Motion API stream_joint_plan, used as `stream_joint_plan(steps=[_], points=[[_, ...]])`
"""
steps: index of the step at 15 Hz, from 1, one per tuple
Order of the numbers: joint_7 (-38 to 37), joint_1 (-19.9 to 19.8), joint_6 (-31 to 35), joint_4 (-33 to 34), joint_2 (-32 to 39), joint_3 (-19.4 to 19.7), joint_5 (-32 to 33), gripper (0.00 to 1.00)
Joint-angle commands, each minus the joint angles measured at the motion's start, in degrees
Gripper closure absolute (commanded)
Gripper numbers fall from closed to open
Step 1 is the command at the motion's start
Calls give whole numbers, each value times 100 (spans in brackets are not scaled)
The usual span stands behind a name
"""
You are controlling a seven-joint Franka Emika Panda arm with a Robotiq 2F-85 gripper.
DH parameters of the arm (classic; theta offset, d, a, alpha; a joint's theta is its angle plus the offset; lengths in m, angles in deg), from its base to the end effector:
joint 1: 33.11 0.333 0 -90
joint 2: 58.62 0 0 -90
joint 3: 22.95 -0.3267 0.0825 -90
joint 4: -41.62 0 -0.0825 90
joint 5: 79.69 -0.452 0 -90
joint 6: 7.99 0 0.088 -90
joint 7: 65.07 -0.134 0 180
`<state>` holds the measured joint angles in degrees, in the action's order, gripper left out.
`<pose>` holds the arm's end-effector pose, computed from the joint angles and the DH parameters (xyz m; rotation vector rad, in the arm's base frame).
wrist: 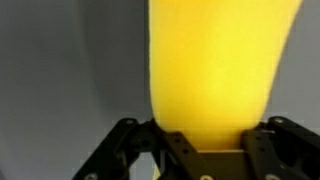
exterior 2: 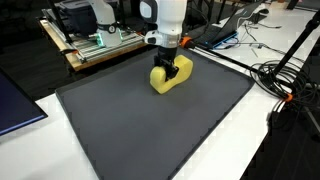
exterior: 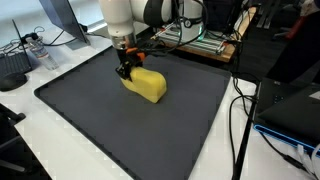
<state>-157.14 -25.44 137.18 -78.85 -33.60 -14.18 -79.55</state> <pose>0.6251 -0.0158 0.1372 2.1445 -2.2303 0.0720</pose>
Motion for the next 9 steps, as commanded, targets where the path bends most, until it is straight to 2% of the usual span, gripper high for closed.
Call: stream_joint_plan(steps=[1,5,9], points=[[-75,-2,4,-3,-88,1,67,31],[-55,-8,-45,-4,-120,-17,53,3],[-31,-6,-99,-48,-195,-36,49,0]])
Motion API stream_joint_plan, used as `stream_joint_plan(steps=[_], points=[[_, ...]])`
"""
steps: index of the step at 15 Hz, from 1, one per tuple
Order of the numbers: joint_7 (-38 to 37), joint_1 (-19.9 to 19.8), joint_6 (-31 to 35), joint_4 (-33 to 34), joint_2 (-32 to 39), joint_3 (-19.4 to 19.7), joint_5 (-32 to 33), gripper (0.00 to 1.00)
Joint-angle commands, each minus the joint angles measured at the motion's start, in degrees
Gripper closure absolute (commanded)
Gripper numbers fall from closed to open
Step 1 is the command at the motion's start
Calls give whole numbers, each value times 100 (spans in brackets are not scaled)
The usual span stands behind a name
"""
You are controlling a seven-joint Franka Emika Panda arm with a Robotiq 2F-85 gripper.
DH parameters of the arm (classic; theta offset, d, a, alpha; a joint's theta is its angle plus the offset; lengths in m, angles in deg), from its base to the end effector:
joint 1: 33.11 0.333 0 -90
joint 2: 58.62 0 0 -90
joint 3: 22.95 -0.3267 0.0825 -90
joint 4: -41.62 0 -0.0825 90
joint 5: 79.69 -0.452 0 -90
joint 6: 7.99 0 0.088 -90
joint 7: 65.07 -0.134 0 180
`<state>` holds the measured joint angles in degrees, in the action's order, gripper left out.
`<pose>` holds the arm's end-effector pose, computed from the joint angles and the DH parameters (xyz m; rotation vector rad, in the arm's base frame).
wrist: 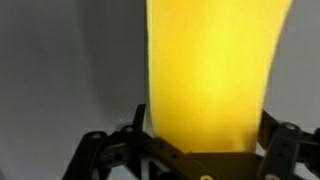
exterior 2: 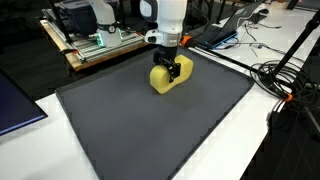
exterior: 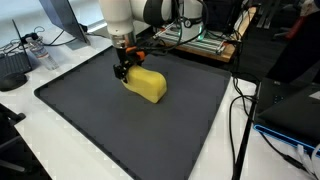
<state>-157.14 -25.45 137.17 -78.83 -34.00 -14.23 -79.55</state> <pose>0.6265 -0.0152 0.1416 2.1490 -2.2340 0.0783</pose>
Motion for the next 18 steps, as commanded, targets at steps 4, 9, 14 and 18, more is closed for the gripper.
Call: stream_joint_plan(steps=[4,9,14,18], points=[[-6,12,-126,-207,-398,-53,80,0],[2,3,-332,-500,-949,-96,192,0],[507,-176,176,-1204,-1771,-245,144,0],[1538,-425,856,-2027,-2445,-365,-52,0]])
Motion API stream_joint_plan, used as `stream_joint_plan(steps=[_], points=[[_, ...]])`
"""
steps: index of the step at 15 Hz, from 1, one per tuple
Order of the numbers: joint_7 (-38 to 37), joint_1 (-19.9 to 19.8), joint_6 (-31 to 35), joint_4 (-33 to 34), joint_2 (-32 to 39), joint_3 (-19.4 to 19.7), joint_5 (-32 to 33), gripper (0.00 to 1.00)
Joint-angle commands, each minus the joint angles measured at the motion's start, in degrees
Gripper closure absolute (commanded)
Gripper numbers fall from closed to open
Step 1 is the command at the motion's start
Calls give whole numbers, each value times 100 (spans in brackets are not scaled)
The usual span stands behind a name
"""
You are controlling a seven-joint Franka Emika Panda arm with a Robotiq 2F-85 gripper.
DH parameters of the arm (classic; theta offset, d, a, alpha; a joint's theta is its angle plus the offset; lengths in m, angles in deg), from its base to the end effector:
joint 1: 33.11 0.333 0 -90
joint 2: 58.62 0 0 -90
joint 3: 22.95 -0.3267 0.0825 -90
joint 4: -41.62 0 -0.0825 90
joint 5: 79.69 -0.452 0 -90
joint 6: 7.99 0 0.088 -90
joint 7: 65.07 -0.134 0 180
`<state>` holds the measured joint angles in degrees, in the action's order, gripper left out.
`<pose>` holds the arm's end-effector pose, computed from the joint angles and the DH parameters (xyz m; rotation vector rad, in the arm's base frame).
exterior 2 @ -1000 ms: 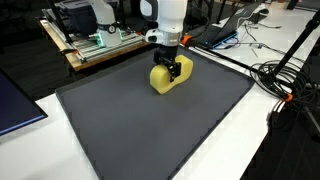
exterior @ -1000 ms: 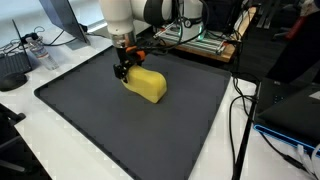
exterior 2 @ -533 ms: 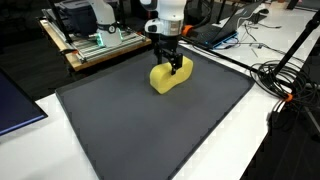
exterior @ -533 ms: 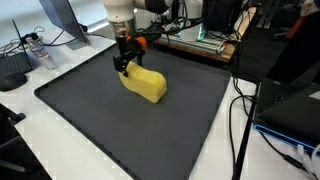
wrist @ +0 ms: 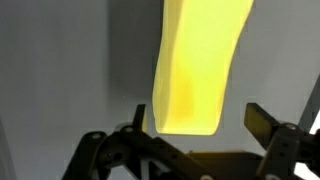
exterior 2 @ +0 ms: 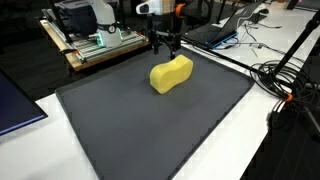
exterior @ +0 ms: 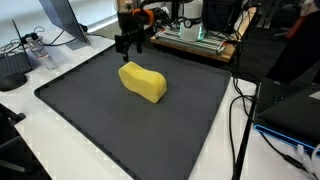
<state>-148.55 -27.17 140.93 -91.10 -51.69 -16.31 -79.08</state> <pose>0.5853 -0.0079 0.2387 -2.2685 2.0272 -0.2061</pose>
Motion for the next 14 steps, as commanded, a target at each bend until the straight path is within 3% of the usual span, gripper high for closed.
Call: stream_joint_plan(steps=[1,7,12,14], points=[[1027,-324,640,-1008,-818,-192,-221,0],[3187,-475,1057,-1890,-1351,-253,-1412,0],[5220,-398,1071,-2003,-1312,-193,-2845,0],[5552,-468,1206,-1968,-1185,-223,-3097,0]])
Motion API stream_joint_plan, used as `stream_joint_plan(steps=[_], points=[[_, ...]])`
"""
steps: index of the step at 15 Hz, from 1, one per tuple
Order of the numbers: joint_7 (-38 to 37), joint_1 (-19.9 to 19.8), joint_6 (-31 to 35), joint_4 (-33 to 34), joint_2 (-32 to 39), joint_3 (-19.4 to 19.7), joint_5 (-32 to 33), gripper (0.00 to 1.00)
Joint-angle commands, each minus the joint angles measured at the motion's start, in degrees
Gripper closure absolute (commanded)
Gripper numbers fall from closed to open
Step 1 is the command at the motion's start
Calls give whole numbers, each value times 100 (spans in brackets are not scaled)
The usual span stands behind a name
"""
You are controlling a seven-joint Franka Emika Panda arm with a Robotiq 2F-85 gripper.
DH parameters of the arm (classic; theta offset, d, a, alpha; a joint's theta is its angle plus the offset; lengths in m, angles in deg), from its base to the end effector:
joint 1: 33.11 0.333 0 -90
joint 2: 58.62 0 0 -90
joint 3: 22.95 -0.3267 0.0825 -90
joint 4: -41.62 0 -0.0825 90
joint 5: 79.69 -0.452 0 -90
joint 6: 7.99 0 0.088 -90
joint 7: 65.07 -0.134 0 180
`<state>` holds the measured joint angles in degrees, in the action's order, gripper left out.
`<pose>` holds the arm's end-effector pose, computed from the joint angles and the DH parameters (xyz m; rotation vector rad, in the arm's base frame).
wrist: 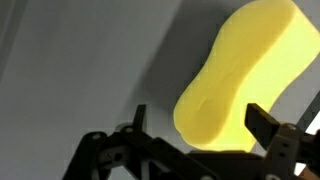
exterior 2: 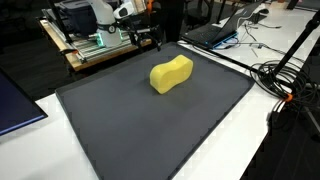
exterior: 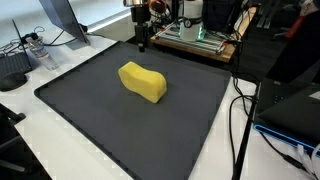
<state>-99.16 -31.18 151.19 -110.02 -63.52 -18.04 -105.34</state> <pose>0.4817 -0.0391 0.2188 -2.4884 1.4414 -0.2120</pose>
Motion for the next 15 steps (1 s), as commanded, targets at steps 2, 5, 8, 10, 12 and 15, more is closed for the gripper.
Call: stream_joint_plan(steps=[2,5,8,10,12,15], points=[[1009,69,259,-55,70,101,-787,0],[1638,68,217,-34,135,145,-1298,0],[2228,63,246,11,232,156,-1837,0],[2593,56,236,65,313,158,-2212,0],[2942,39,164,135,401,157,-2564,0],[3199,19,174,235,609,123,-2828,0]])
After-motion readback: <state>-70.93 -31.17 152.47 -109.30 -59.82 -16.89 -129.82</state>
